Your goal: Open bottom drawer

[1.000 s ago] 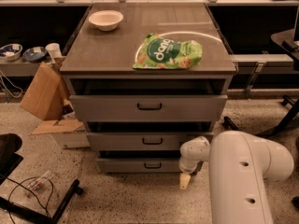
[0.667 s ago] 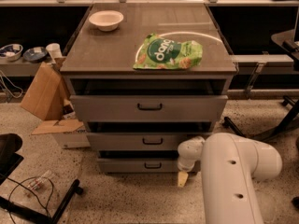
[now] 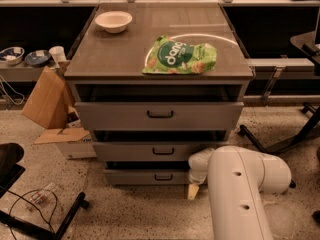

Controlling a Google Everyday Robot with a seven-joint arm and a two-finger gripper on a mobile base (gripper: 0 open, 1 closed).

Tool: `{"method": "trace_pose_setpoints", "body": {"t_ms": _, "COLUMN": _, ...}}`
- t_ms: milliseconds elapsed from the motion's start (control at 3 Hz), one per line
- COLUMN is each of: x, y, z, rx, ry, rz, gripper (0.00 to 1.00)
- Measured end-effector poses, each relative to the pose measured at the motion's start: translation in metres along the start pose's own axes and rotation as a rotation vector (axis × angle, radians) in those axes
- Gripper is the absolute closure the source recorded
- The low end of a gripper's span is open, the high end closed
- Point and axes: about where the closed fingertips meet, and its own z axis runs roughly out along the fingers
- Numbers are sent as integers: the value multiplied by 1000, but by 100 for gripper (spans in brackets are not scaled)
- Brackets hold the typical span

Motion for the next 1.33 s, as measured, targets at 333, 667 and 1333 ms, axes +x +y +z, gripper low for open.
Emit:
{"method": "trace_pose_setpoints", "body": {"t_ms": 333, "x": 20, "y": 2, "z": -5, "rx": 29, "ry": 6, "rz": 67, "gripper": 33}}
{"method": "trace_pose_setpoints", "body": {"t_ms": 667, "x": 40, "y": 21, "z": -11, "rx": 23, "ry": 26, "rz": 123, "gripper": 56}}
{"method": "trace_pose_setpoints", "body": {"t_ms": 1333, "x": 43, "y": 22, "z": -17, "rx": 22, "ry": 27, "rz": 125, "gripper": 100}}
